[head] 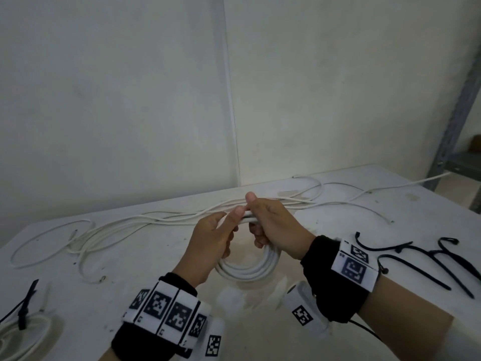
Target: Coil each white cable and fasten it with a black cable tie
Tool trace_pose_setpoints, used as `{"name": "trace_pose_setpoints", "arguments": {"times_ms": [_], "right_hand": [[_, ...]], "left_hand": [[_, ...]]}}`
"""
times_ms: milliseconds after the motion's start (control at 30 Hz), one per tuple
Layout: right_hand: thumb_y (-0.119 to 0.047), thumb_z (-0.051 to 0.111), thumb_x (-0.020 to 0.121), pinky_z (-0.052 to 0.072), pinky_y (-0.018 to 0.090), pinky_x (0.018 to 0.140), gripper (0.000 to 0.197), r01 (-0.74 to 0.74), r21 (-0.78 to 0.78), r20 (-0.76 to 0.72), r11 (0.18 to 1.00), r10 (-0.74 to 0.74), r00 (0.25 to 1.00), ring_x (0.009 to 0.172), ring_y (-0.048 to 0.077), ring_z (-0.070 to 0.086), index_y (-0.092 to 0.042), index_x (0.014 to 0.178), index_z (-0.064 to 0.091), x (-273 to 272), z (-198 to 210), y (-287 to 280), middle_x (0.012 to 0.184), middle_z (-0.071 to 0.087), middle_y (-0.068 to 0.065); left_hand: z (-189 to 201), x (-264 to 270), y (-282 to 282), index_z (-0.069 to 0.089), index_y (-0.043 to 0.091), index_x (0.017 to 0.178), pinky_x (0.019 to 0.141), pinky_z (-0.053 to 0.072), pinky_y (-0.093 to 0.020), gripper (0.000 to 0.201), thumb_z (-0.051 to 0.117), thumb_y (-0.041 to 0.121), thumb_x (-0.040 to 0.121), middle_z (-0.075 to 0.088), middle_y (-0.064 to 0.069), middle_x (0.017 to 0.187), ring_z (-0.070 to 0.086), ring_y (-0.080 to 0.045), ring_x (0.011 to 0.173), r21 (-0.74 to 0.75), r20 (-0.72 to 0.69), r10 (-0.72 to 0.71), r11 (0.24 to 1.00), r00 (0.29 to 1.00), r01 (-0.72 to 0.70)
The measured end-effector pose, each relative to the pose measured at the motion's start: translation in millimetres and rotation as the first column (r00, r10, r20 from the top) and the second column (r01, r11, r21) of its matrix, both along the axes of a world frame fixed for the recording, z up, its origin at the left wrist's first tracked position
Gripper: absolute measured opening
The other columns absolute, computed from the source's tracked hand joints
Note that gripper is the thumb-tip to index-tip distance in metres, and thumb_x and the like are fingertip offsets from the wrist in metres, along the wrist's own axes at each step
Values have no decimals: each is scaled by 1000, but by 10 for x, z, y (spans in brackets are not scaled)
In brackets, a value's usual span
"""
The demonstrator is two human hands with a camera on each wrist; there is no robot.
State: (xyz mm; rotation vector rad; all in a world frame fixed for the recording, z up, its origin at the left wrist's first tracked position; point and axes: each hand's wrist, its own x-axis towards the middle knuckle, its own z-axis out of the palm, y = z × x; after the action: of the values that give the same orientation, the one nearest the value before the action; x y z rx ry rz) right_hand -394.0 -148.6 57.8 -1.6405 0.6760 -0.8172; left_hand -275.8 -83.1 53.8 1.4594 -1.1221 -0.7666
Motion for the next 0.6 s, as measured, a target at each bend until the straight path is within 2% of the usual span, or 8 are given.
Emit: {"name": "trace_pose_setpoints", "arguments": {"times_ms": [100,200,300,400,533,600], "right_hand": [[-42,35,96,41,24,46,45,-56,51,32,997,54,998,39,14,41,-15,64,50,-91,1,-14,51,45,-2],[-39,38,96,40,25,45,41,-71,76,85,995,64,994,40,12,39,-9,71,49,-145,-12,-25,54,43,1],[-35,40,96,35,22,42,32,-45,59,103,997,39,994,40,10,32,-8,84,48,-191,-25,-44,56,35,3],[-35,39,96,32,21,40,30,-23,69,107,997,16,994,39,9,28,-8,83,46,-257,-58,-50,55,32,1],[-33,37,97,32,20,40,30,-8,78,125,997,-1,992,38,8,30,-8,83,47,-278,-102,-19,55,34,2],[-33,37,97,32,19,40,30,11,71,130,997,-21,991,38,8,30,-9,82,47,-303,-108,-30,54,34,1]], "left_hand": [[-7,-35,-34,46,12,61,40,29,-20,40,53,40,89,32,10,42,28,-8,38,-29,-123,41,999,992,-45],[-21,-103,-52,42,15,57,39,27,-18,41,51,38,90,30,9,44,25,-6,38,-45,-218,41,998,975,-52],[-23,-127,-49,45,13,60,43,32,-20,40,48,41,89,32,8,44,28,-8,40,-27,-201,-23,999,979,18],[3,-102,-32,53,9,67,49,40,-24,43,47,48,85,42,3,48,40,-11,42,52,-145,-135,988,980,143],[10,-180,-44,45,10,66,41,33,-20,38,47,39,91,32,7,46,28,-8,39,43,-203,-117,991,972,128],[-4,-233,-73,43,12,69,42,30,-21,34,47,37,92,31,10,43,26,-7,38,37,-214,-100,993,972,110]]}}
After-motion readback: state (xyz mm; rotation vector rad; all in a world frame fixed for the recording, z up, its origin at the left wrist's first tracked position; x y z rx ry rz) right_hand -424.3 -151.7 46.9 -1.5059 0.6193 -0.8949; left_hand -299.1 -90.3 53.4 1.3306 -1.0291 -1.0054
